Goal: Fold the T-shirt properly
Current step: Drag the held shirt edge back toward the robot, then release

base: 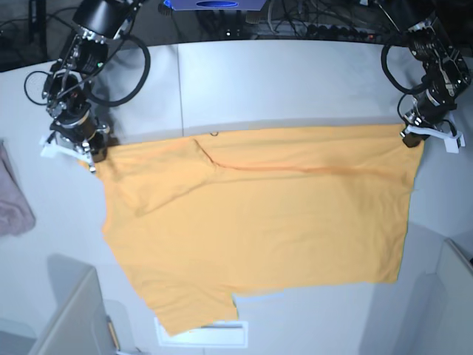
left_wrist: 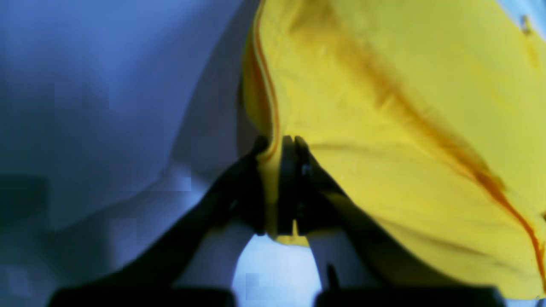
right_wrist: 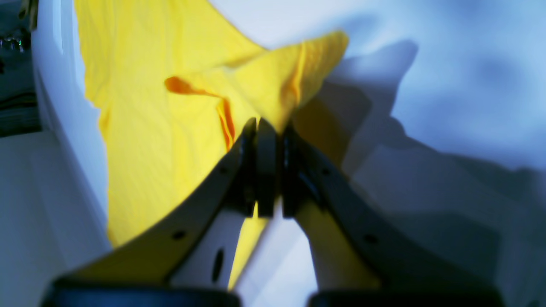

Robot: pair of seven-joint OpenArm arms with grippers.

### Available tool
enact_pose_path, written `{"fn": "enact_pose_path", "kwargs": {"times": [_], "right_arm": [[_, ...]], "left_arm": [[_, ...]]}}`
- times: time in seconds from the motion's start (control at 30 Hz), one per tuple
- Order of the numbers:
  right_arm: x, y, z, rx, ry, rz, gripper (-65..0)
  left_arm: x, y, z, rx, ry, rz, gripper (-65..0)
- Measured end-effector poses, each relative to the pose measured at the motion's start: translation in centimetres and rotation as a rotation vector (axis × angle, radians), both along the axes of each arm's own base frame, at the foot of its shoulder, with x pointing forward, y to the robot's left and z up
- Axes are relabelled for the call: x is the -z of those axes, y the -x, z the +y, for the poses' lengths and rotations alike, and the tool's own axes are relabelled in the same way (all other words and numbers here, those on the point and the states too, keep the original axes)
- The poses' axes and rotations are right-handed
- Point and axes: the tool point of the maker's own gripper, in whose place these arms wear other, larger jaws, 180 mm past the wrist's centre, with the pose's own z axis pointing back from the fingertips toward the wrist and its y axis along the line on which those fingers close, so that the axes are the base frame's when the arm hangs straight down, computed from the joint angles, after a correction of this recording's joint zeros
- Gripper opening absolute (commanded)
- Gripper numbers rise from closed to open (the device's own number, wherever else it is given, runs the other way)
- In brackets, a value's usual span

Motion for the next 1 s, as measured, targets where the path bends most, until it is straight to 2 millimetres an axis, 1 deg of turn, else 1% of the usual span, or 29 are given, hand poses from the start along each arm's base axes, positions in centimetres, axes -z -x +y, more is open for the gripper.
{"fn": "enact_pose_path", "kwargs": {"times": [0.07, 0.27, 0.4, 0.5, 0.63, 0.8, 0.9, 1.0], "right_arm": [[0.3, 1.4, 0.0, -0.006, 0.011, 0.021, -65.0], [0.2, 4.5, 0.0, -0.012, 0.043, 0.045, -65.0], [1.3, 7.6, 0.3, -0.013, 0.045, 0.105, -65.0], [2.0, 9.0, 0.4, -0.011, 0.043, 0.136, -65.0], [2.3, 10.5, 0.6, -0.002, 0.018, 0.151, -65.0], [1.7, 12.3, 1.1, -0.008, -0.017, 0.151, -65.0], [1.6, 12.6, 1.9, -0.044, -0.046, 0.168, -65.0], [1.6, 12.8, 2.2, -0.055, -0.061, 0.177, -65.0]], "left_arm": [[-0.1, 1.3, 0.0, 0.014, -0.020, 0.018, -65.0], [-0.7, 3.7, 0.0, 0.042, -0.073, 0.049, -65.0], [-0.7, 4.9, 0.0, 0.053, -0.092, 0.070, -65.0], [-0.5, 6.1, -0.1, 0.060, -0.099, 0.095, -65.0], [0.1, 7.8, 0.0, 0.062, -0.101, 0.136, -65.0], [0.7, 9.5, 0.0, 0.063, -0.101, 0.176, -65.0], [1.0, 10.2, 0.0, 0.064, -0.100, 0.194, -65.0], [1.1, 10.6, 0.0, 0.064, -0.099, 0.204, -65.0]]}}
